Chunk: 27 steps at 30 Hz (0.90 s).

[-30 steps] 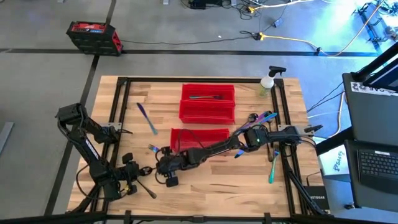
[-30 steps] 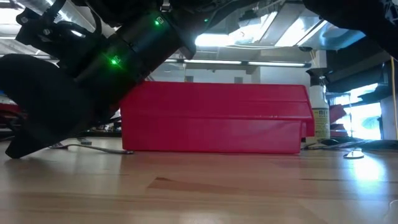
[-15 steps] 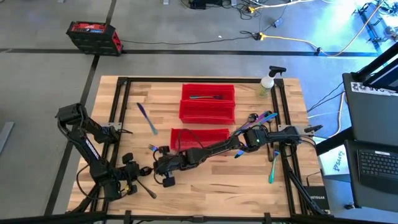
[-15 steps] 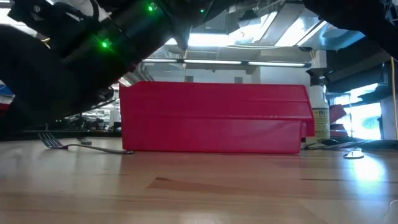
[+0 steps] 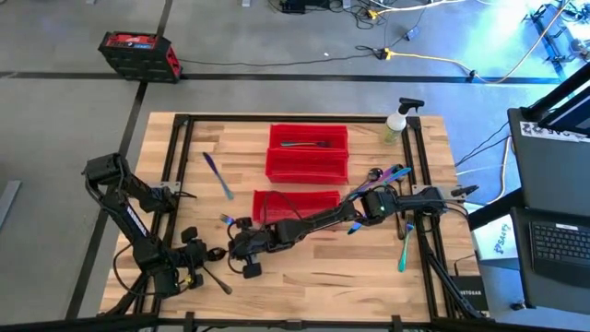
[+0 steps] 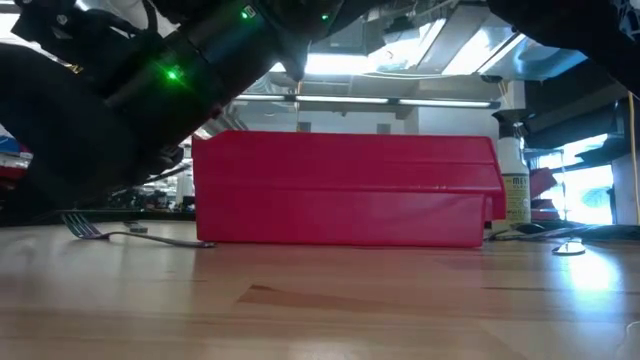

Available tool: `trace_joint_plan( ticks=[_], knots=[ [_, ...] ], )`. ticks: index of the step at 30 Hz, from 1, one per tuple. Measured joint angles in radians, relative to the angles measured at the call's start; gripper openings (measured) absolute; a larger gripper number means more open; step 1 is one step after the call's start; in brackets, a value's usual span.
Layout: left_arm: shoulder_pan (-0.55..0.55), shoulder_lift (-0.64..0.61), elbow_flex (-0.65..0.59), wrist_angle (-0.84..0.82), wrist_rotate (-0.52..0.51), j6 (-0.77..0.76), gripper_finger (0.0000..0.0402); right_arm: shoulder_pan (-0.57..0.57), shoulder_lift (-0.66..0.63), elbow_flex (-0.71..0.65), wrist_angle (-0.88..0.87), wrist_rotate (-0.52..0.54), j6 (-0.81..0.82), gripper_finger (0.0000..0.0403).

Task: Sort silverware
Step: Put the black spoon into the middle red bin

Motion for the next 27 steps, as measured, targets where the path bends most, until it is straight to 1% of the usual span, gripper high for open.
trace_joint_plan(
  ticks=[3, 6, 8, 14, 27],
  knots=[
    [0.0, 0.0, 0.0, 0.002, 0.0, 0.0, 0.0, 0.0, 0.0, 0.0, -0.014, 0.001, 0.0, 0.0062],
    [0.0, 0.0, 0.0, 0.002, 0.0, 0.0, 0.0, -0.001, 0.0, 0.0, -0.033, 0.013, -0.004, 0.0064],
    [0.0, 0.0, 0.0, 0.003, 0.0, 0.0, 0.0, -0.001, 0.0, 0.0, -0.033, 0.016, -0.016, 0.0054],
    [0.0, 0.0, 0.0, 0.002, 0.0, 0.0, 0.0, -0.001, -0.002, 0.0, -0.033, 0.016, -0.021, 0.0008],
    [-0.001, 0.0, 0.002, 0.003, -0.008, -0.008, 0.0, 0.0, -0.002, 0.0, -0.034, -0.001, -0.023, 0.0002]
  ],
)
